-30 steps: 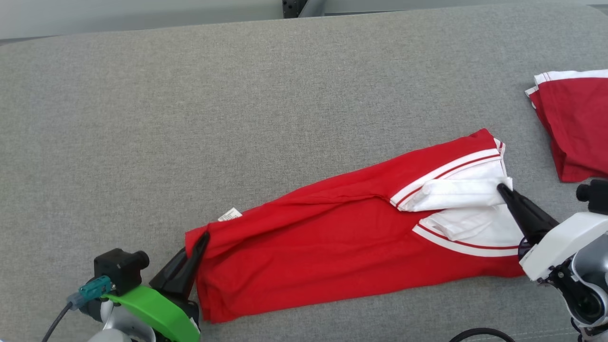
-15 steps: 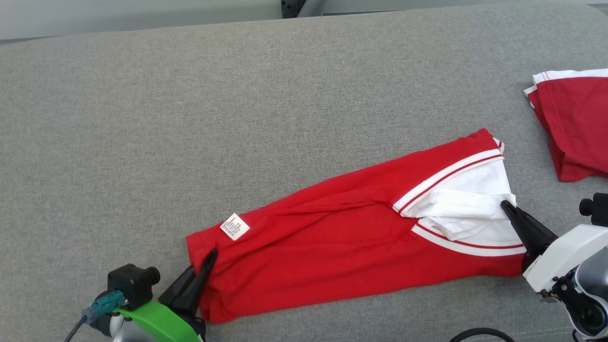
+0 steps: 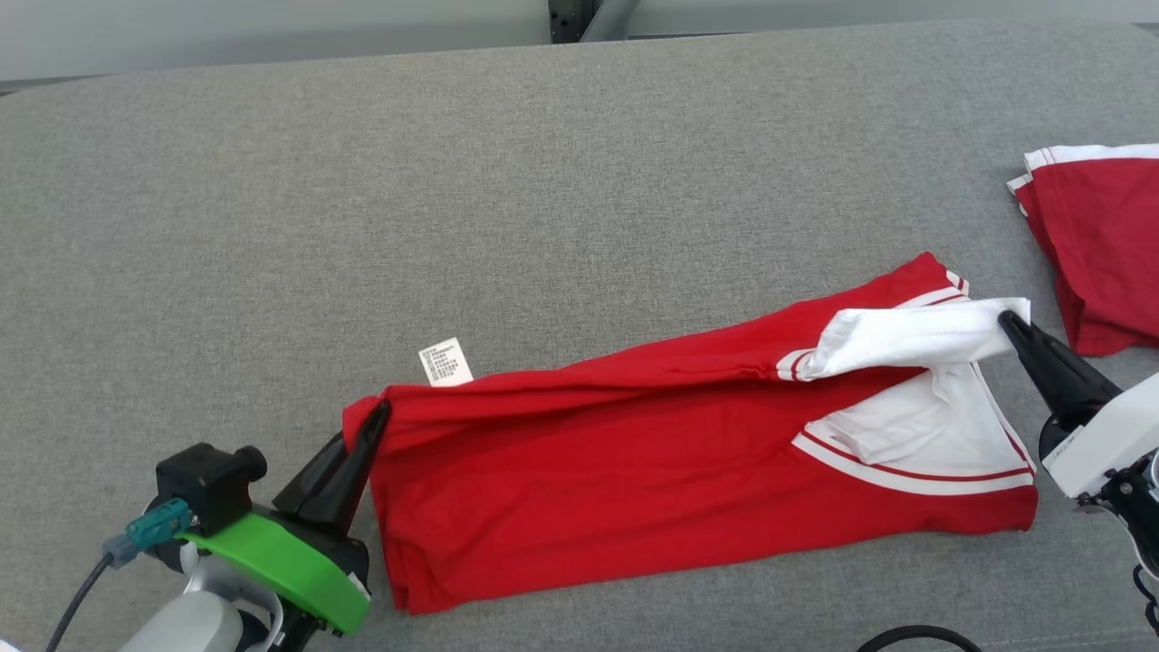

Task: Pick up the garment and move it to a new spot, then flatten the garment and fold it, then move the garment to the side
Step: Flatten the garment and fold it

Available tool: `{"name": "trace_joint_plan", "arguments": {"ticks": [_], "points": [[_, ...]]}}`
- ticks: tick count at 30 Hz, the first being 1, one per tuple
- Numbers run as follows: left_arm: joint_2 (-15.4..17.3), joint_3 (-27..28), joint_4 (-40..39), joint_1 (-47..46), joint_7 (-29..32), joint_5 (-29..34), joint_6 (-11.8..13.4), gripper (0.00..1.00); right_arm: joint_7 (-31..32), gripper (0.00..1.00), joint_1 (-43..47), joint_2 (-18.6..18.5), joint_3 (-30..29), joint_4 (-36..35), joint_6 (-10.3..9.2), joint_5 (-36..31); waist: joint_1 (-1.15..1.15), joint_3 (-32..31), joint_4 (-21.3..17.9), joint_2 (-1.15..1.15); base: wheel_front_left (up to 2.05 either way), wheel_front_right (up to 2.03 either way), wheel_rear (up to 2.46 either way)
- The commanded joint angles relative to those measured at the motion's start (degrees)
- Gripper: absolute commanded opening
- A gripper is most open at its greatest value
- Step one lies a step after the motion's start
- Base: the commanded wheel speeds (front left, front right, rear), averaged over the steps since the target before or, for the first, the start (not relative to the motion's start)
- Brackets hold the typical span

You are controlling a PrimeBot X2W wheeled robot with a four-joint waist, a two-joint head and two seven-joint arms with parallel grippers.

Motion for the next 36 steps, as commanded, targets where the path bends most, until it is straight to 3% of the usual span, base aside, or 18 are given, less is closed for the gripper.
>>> {"name": "trace_joint_plan", "arguments": {"ticks": [1, 10, 19, 20, 21, 22, 23, 24, 25, 32, 34, 36], "points": [[0.39, 0.23, -0.25, -1.75, 0.02, 0.63, -0.56, 0.0, 0.47, 0.0, -1.0, -0.12, -0.37, -0.91, -0.05, 0.37, 0.0, -0.06, 0.15, 0.0, 0.0, 0.0, 0.0], [0.68, -0.3, -0.22, -1.67, 0.27, 0.29, -1.06, 0.0, 2.11, 0.0, 1.45, 0.78, -1.36, -4.62, -0.05, 1.18, 0.0, 0.63, 0.01, 0.0, 0.0, 0.0, 0.0], [-0.78, -3.1, 3.19, 0.7, -0.96, 2.19, -1.74, 0.0, 4.48, 0.0, 3.42, 1.76, 0.25, -0.32, -0.04, -0.24, 0.0, 0.93, -0.29, 0.0, 0.0, 0.0, 0.0], [-0.97, -3.32, 3.89, 1.05, -1.07, 2.42, -1.69, 0.17, 4.9, 0.0, 3.51, 1.37, 1.01, 0.34, -0.04, -0.68, 0.0, 0.93, -0.29, 0.0, 0.0, 0.0, 0.0], [-1.03, -3.64, 4.66, 1.27, -1.16, 2.96, -1.57, 0.35, 5.3, 0.05, 3.59, 0.91, 1.91, 0.99, -0.04, -1.14, 0.0, 0.93, -0.29, 0.0, 0.0, 0.0, 0.0], [-0.98, -4.07, 5.42, 1.37, -1.3, 3.61, -1.45, 0.46, 5.21, 0.53, 3.5, 0.68, 2.68, 1.41, -0.04, -1.43, 0.0, 0.97, -0.31, 0.0, 0.0, 0.0, 0.0], [-0.98, -4.07, 5.42, 1.37, -1.3, 3.61, -1.45, 0.46, 5.21, 0.53, 3.5, 0.68, 2.68, 1.41, -0.04, -1.43, 0.0, 0.97, -0.31, 0.0, 0.0, 0.0, 0.0], [-0.94, -4.38, 6.18, 1.47, -1.29, 4.22, -1.32, 0.95, 5.01, 1.0, 3.41, 0.55, 3.2, 2.13, -0.04, -1.76, 0.0, 0.98, -0.27, 0.0, 0.0, 0.0, 0.0], [-0.79, -4.75, 7.15, 1.49, -1.28, 5.01, -1.2, 1.0, 4.89, 1.0, 3.4, 0.36, 3.74, 2.76, -0.04, -2.12, 0.0, 0.95, -0.2, 0.0, 0.0, 0.0, 0.0], [0.06, -5.57, 8.97, 2.52, -1.87, 6.92, -0.39, 1.0, 4.05, 1.0, 3.85, -1.84, 4.19, 4.83, -0.04, -2.37, 0.0, 0.72, -0.14, 0.0, 0.0, 0.0, 0.0], [0.56, -4.46, 7.87, 3.83, -2.16, 7.1, 1.07, 1.0, 4.08, 1.0, 4.06, -2.54, 3.78, 4.25, -0.04, -2.04, 0.0, 0.56, -0.56, 0.0, 0.0, 0.0, 0.0], [1.16, -2.16, 5.74, 5.63, -2.57, 8.17, 4.27, 1.0, 3.3, 1.0, 4.06, -3.09, 2.55, 3.51, -0.04, -2.11, 0.0, 0.5, -1.06, 0.0, 0.0, 0.0, 0.0]]}}
